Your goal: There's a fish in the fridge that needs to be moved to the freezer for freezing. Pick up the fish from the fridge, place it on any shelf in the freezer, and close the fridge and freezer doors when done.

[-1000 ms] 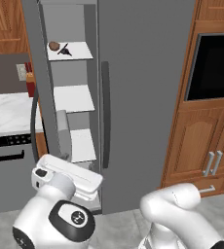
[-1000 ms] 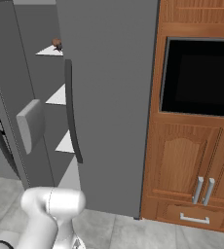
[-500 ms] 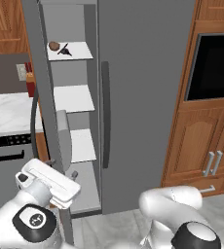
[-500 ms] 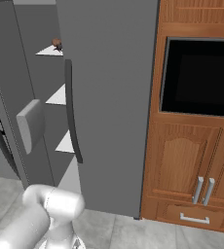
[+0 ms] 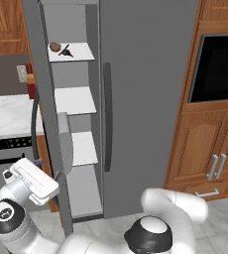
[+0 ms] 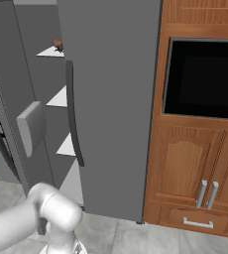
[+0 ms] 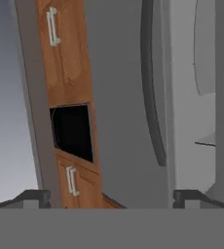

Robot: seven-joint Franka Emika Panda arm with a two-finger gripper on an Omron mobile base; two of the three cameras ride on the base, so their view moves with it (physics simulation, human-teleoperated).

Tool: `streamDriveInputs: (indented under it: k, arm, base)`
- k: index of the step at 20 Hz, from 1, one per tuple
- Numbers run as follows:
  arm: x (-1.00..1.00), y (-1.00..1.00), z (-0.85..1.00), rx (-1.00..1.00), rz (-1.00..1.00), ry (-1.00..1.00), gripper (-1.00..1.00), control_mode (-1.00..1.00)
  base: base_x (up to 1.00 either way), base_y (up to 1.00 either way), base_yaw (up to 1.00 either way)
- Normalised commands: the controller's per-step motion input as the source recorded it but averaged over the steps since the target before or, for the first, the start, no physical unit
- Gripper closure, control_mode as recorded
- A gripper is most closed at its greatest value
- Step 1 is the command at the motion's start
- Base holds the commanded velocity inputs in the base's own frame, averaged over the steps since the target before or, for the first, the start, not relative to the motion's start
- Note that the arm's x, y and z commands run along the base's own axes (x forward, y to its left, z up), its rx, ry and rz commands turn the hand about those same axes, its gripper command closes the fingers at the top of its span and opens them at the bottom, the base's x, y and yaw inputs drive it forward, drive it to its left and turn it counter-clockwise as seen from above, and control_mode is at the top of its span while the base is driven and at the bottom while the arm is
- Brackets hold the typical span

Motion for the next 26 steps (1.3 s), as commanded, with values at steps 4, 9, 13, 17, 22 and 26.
streamDriveInputs:
  k: [4, 9, 13, 17, 22, 26]
  arm:
    - [0.55, 0.14, -0.38, -0.11, -0.08, 0.05, -1.0, -1.0]
    - [0.42, 0.0, -0.38, -0.08, -0.04, 0.08, -1.0, -1.0]
    - [0.28, 0.04, -0.21, -0.04, 0.0, 0.17, -1.0, -1.0]
    - [0.34, 0.0, -0.14, 0.0, 0.01, 0.26, -1.0, -1.0]
    - [0.34, 0.19, -0.22, 0.0, 0.0, 0.2, -1.0, -1.0]
    - [0.31, 0.0, -0.16, 0.0, 0.0, 0.0, -1.0, -1.0]
  base:
    - [0.0, 0.0, 0.0]
    - [0.0, 0.0, 0.0]
    - [0.0, 0.0, 0.0]
    - [0.0, 0.0, 0.0]
    - [0.0, 0.0, 0.0]
    - [0.0, 0.0, 0.0]
